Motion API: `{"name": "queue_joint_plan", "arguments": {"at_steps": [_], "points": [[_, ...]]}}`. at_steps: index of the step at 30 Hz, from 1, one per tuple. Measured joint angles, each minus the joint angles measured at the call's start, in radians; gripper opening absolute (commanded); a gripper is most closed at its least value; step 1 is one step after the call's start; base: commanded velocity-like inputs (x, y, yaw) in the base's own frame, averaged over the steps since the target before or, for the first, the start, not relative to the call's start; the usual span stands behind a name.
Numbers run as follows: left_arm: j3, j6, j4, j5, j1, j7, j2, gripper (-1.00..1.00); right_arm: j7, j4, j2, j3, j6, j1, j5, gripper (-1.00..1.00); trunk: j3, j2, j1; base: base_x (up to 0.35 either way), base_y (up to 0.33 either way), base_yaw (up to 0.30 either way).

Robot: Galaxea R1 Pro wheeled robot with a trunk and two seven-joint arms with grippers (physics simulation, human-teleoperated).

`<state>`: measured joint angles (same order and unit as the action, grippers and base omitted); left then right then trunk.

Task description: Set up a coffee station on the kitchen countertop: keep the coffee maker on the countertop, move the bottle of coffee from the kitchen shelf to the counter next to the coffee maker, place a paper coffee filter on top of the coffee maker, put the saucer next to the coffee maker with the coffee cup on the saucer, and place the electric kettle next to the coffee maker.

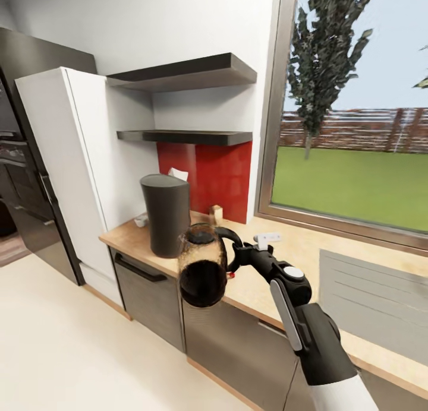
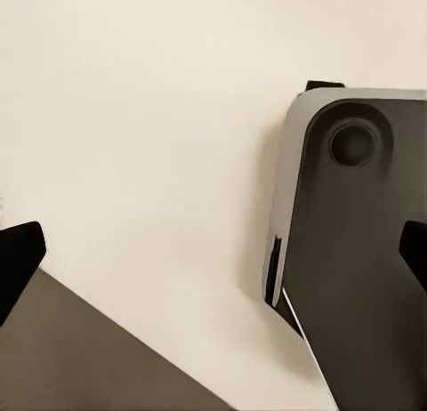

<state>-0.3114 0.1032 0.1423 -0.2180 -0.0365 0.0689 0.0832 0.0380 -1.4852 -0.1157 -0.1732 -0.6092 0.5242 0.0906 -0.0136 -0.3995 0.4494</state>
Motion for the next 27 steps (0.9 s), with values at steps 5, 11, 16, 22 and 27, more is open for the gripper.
{"name": "queue_joint_plan", "arguments": {"at_steps": [5,11,16,22,27], "points": [[0.000,0.000,0.001,0.000,0.000,0.000,0.000,1.00,-0.054,0.000,0.000,-0.002,0.000,0.000,0.014,-1.00,0.000,0.000,0.000,0.258,0.241,0.000],[0.000,0.000,0.003,0.000,0.000,0.000,0.000,1.00,-0.057,0.000,0.000,0.000,0.000,0.000,0.011,-1.00,-0.002,0.000,0.000,0.294,0.182,-0.165],[0.000,0.001,0.004,0.000,0.000,0.000,-0.001,1.00,-0.057,0.000,0.000,0.000,0.000,0.000,0.011,-1.00,-0.005,0.000,0.000,0.308,0.147,-0.282],[0.000,0.000,0.004,0.000,0.000,0.000,0.000,1.00,-0.058,0.000,0.000,0.000,0.000,0.000,0.010,-1.00,-0.007,0.000,0.000,0.260,0.094,-0.288],[0.000,0.000,0.003,0.000,0.000,0.003,0.001,1.00,-0.155,0.004,-0.001,0.000,-0.002,0.000,0.004,-1.00,-0.009,0.000,0.000,0.013,0.003,-0.288]]}}
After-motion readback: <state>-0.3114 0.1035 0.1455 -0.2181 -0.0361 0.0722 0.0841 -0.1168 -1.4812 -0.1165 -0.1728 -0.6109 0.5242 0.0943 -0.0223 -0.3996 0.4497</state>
